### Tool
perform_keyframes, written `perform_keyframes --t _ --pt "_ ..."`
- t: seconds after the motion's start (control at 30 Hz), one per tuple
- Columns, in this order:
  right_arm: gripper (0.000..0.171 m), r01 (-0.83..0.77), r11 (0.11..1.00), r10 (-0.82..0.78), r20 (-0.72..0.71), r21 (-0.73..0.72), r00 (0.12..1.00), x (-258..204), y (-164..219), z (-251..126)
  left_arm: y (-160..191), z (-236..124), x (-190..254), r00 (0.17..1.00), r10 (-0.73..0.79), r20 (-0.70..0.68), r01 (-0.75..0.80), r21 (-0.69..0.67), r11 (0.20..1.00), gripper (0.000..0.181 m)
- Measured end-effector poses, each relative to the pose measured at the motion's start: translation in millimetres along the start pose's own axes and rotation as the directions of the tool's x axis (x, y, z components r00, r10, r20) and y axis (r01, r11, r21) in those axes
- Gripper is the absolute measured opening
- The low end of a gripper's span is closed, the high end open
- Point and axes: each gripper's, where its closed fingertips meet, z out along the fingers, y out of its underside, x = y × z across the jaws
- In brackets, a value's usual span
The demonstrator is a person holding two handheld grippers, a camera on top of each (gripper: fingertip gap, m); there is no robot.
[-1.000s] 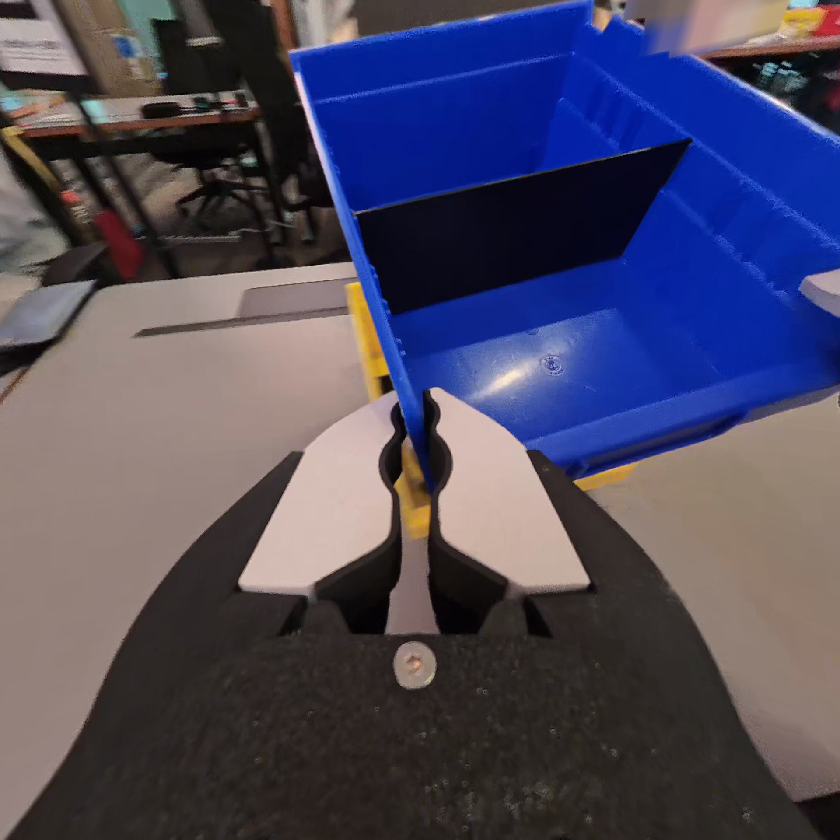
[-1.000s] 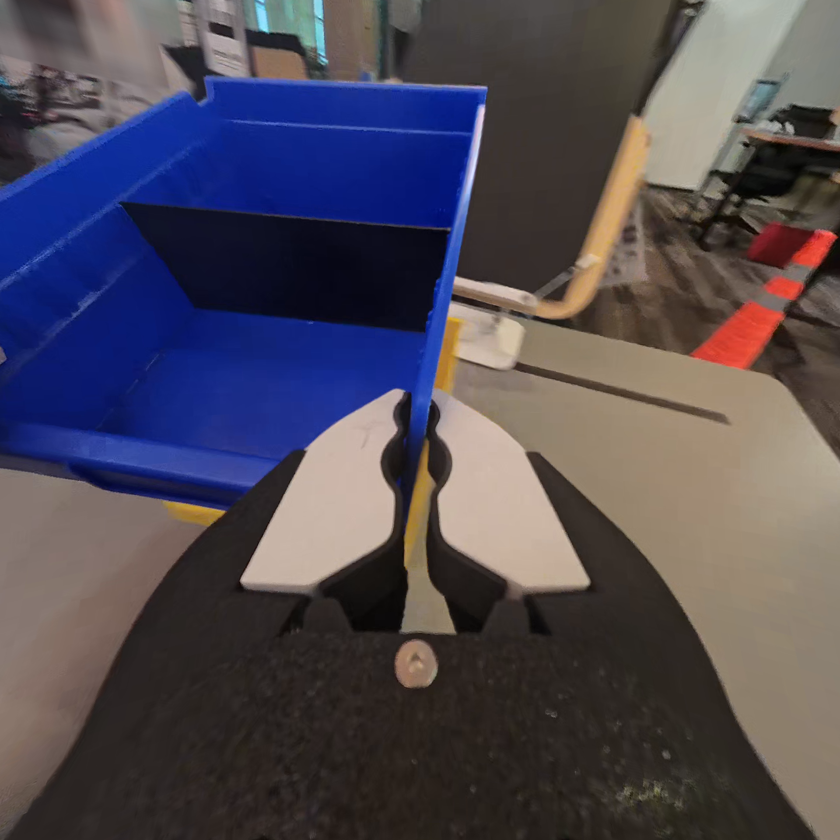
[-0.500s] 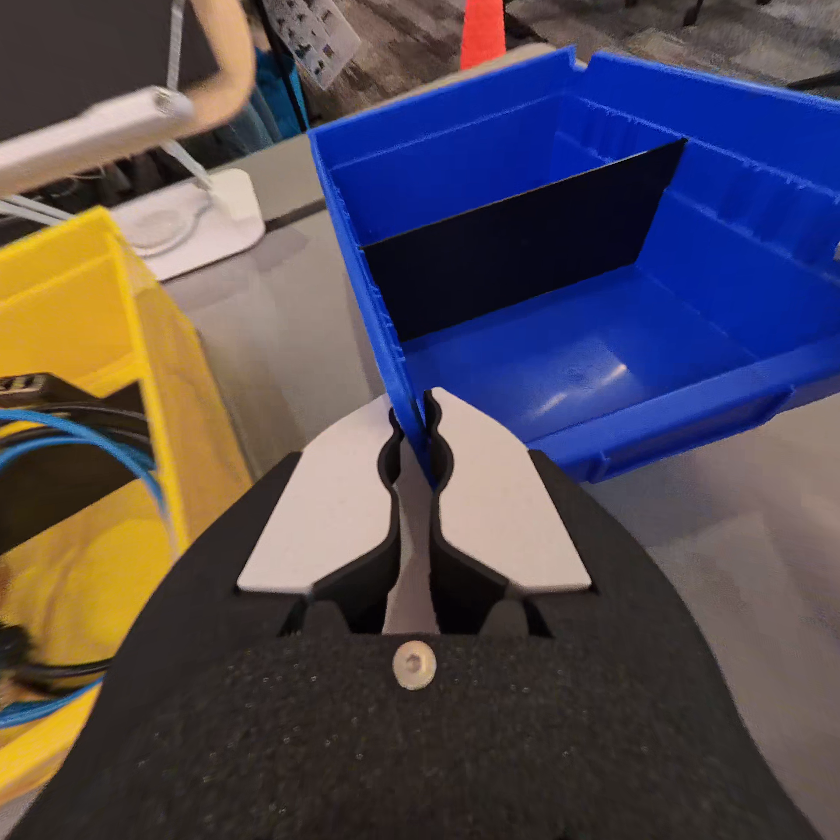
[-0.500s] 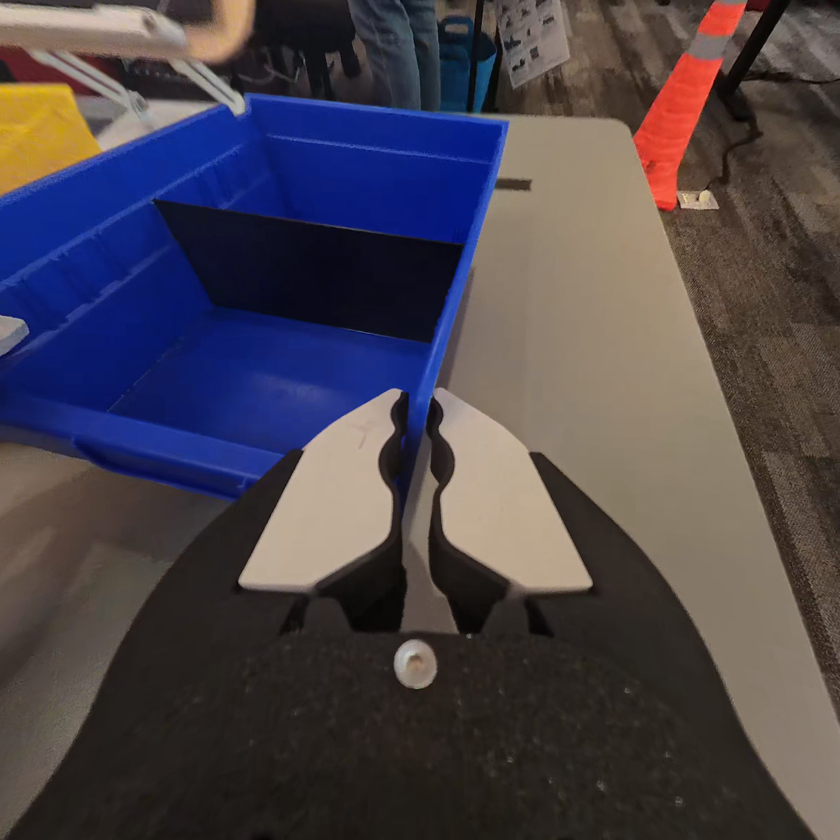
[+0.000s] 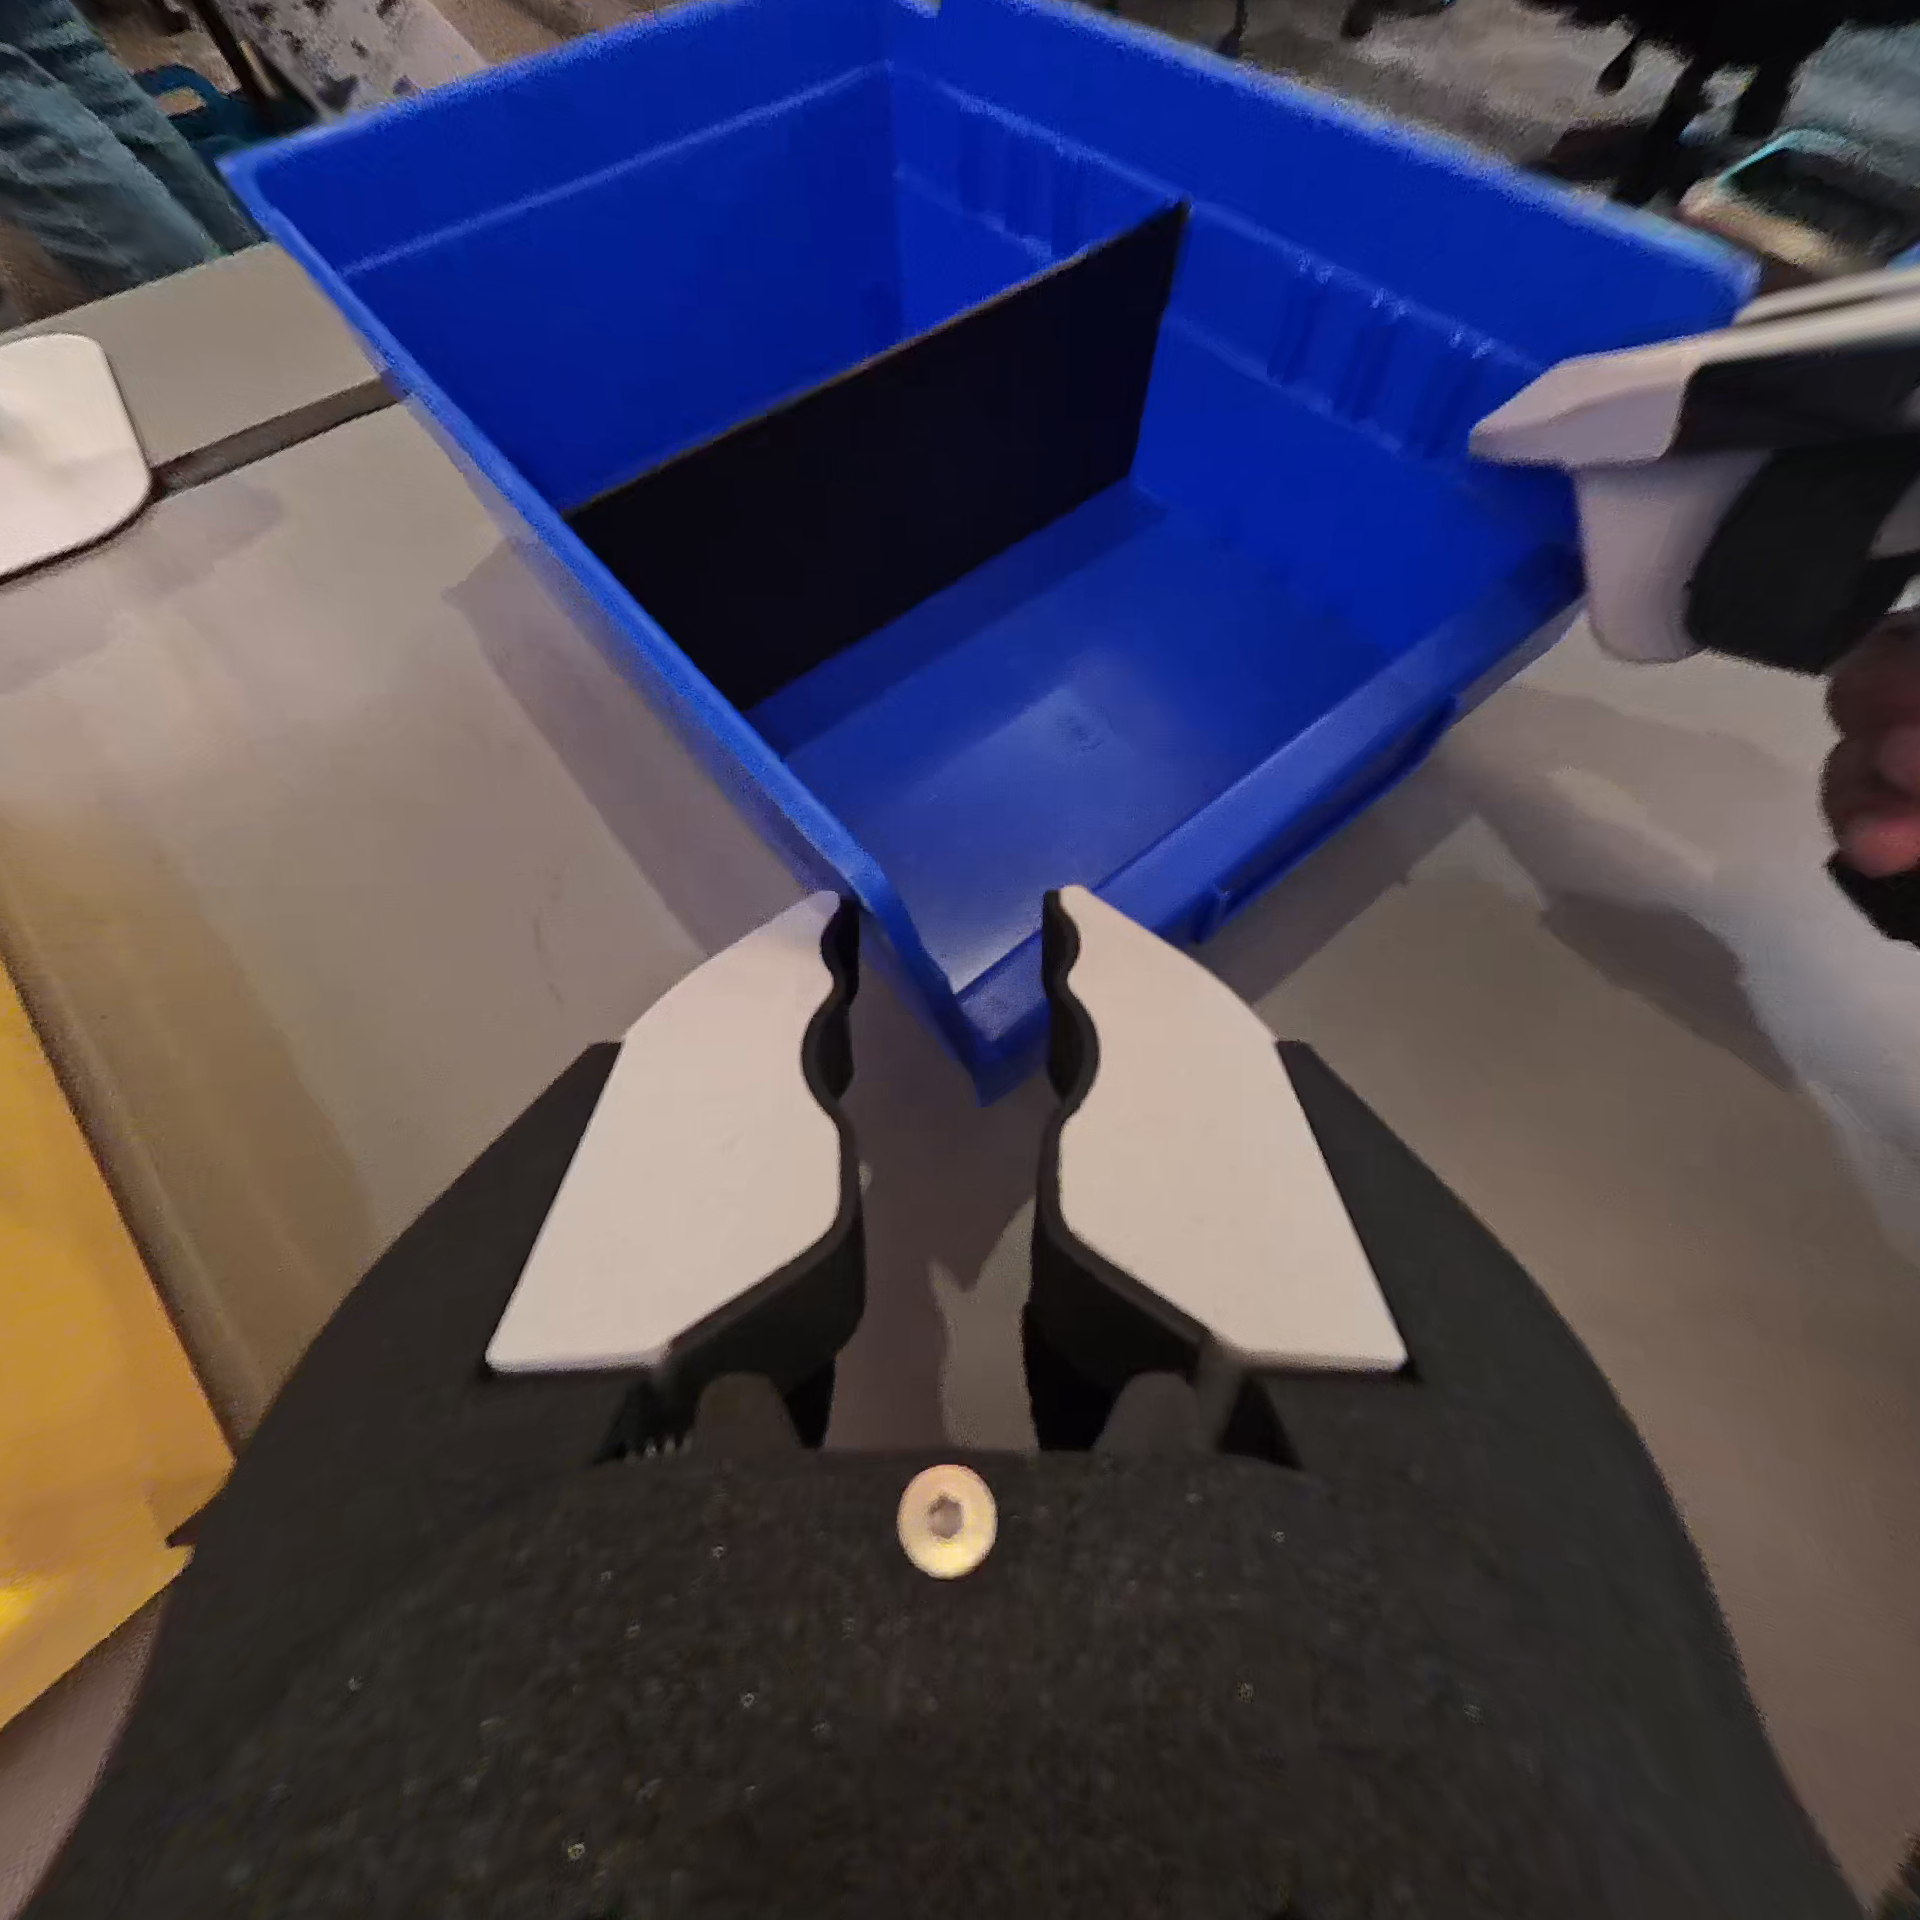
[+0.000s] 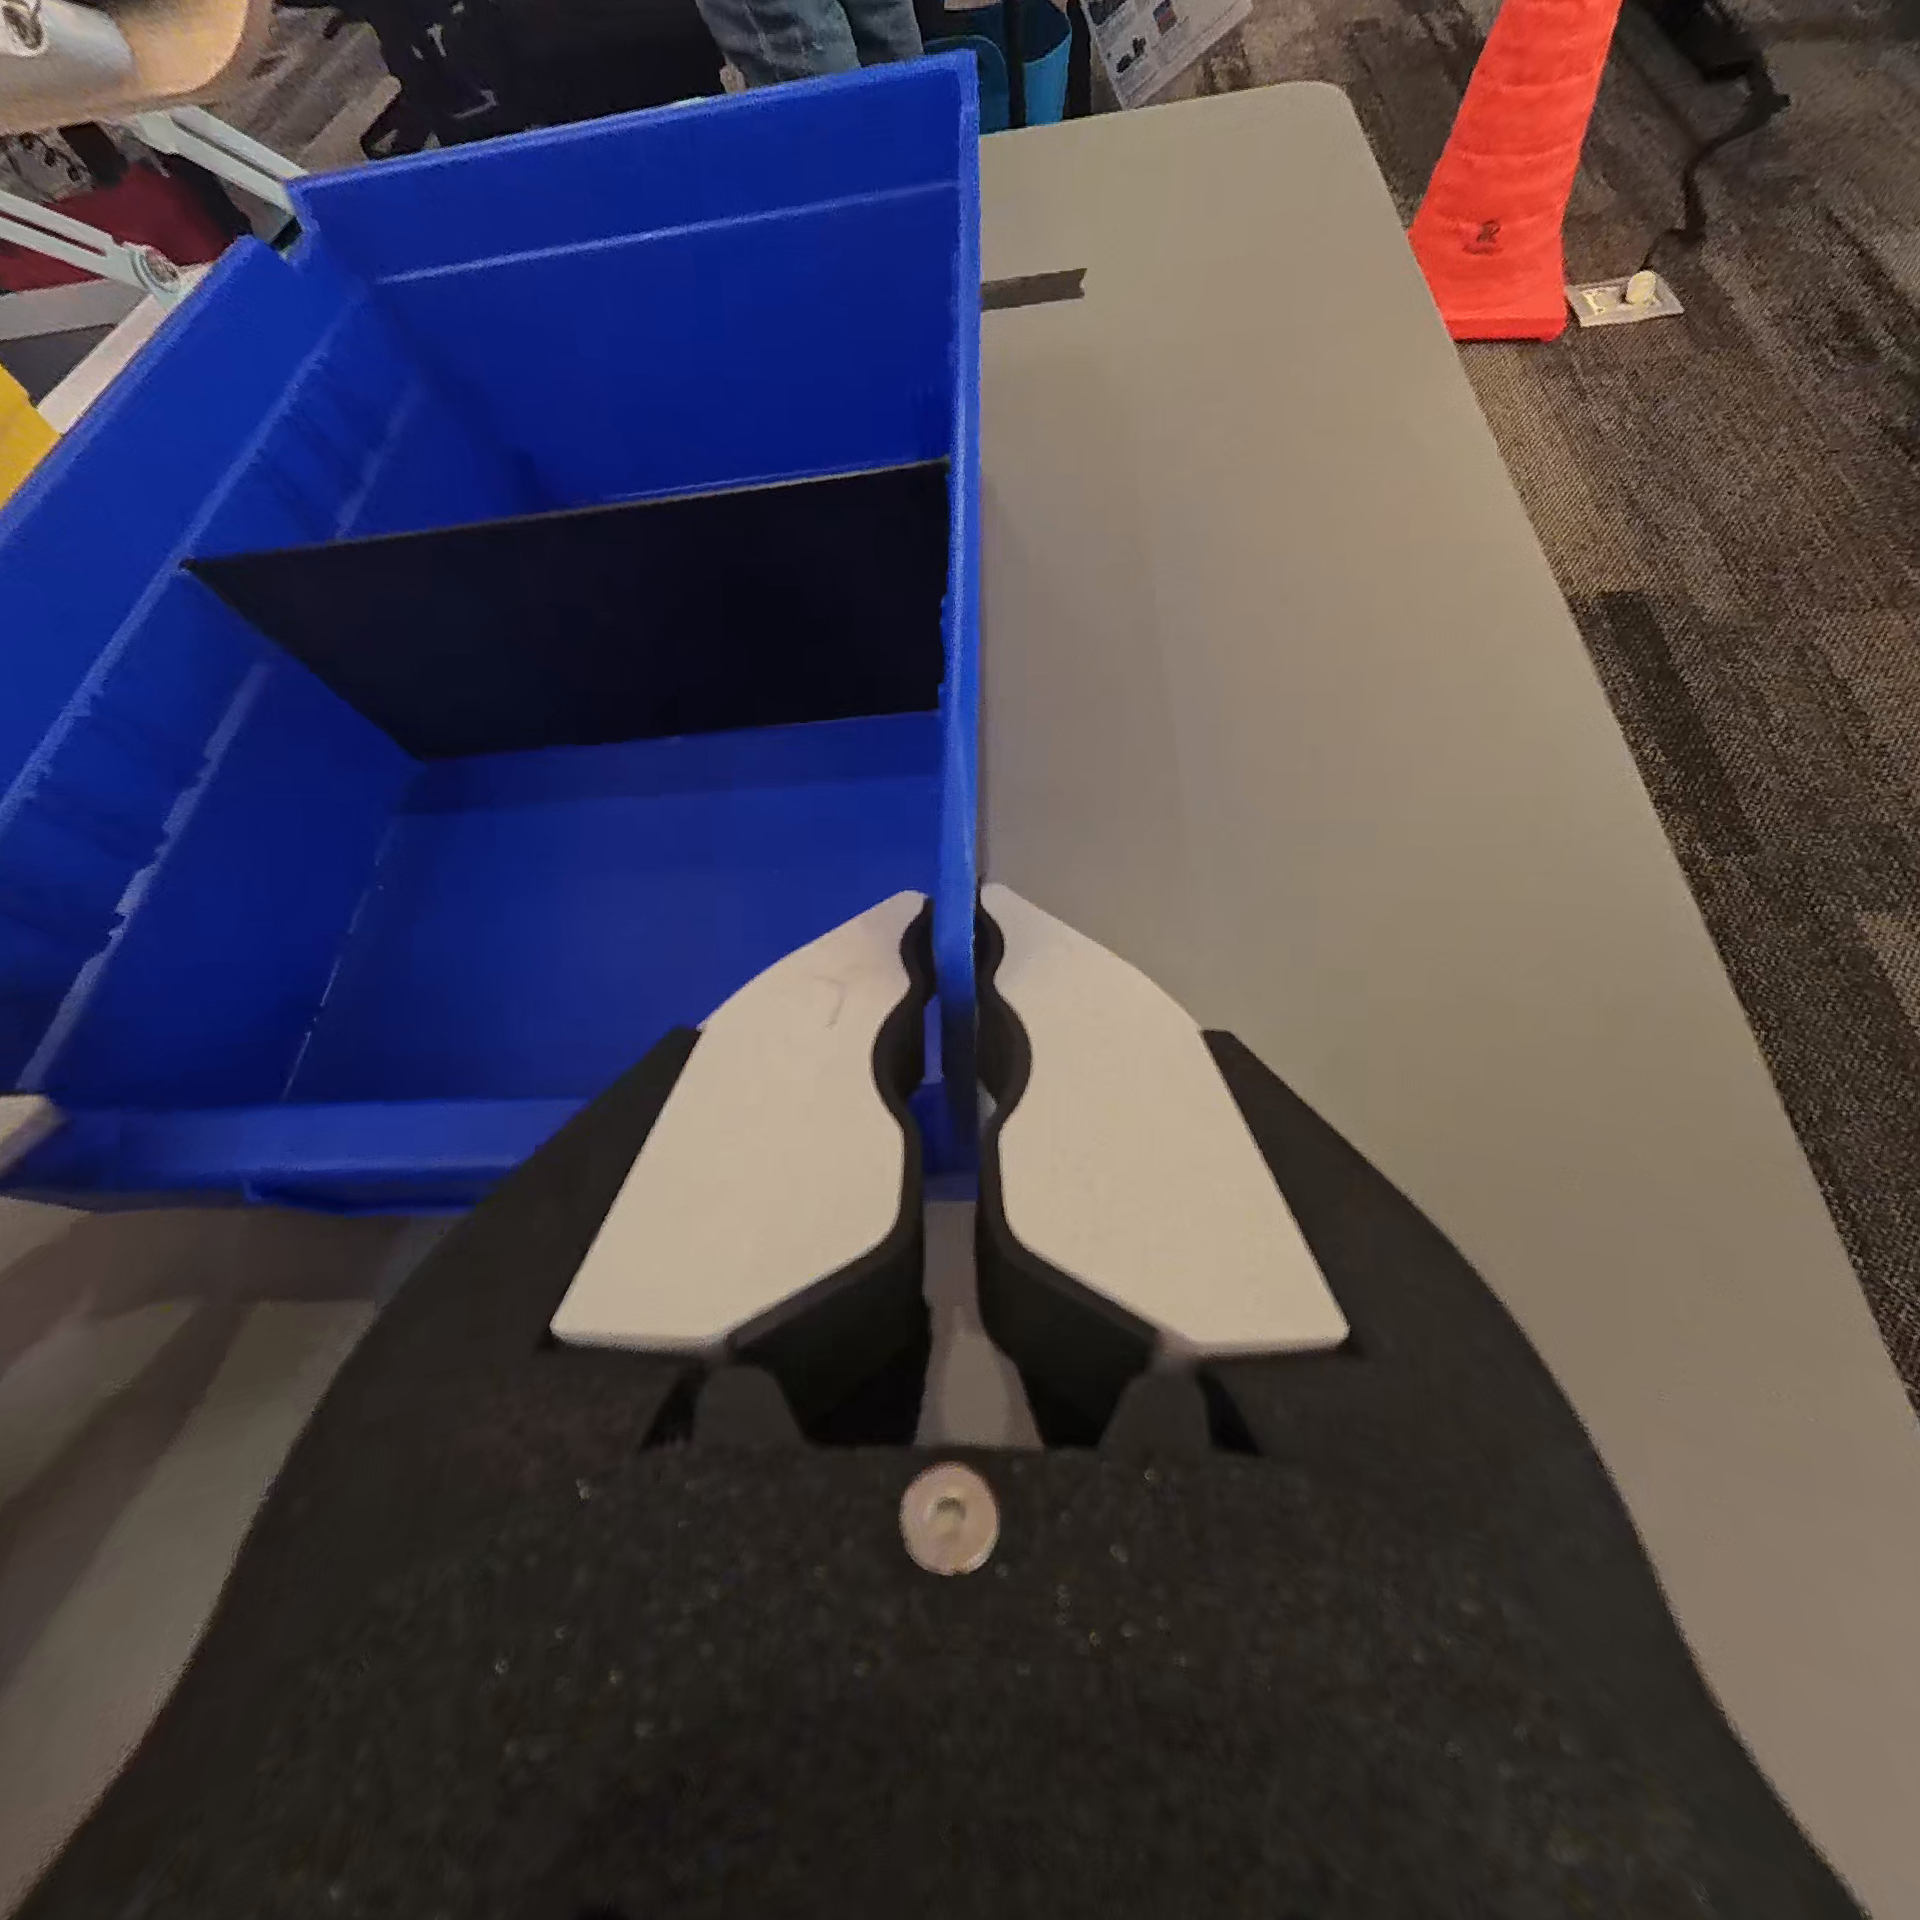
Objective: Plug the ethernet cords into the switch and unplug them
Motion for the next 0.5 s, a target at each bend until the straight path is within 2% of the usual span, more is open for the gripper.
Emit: perform_keyframes --t 0.1,0.23,0.3,0.4,0.5 --pt "0.006 0.047 0.999 -0.048 -0.029 -0.014 0.998 1 2 -2 -10 -19 -5 0.998 -0.03 -0.05 0.032 0.045 0.998 0.033" --pt "0.026 0.078 0.997 -0.077 -0.091 0.012 0.993 10 -8 -10 -20 -60 -26 0.991 -0.078 -0.113 0.09 0.109 0.99 0.034" --pt "0.027 0.074 0.996 -0.069 -0.108 0.049 0.992 10 -17 -18 -21 -88 -44 0.982 -0.118 -0.15 0.141 0.151 0.979 0.033" --pt "0.027 0.088 0.991 -0.073 -0.148 0.101 0.986 3 -33 -34 -20 -132 -88 0.974 -0.195 -0.117 0.217 0.219 0.951 0.036" --pt "0.026 0.151 0.977 -0.133 -0.124 0.153 0.983 -35 -51 -45 -7 -175 -142 0.965 -0.26 -0.019 0.255 0.265 0.93 0.04"
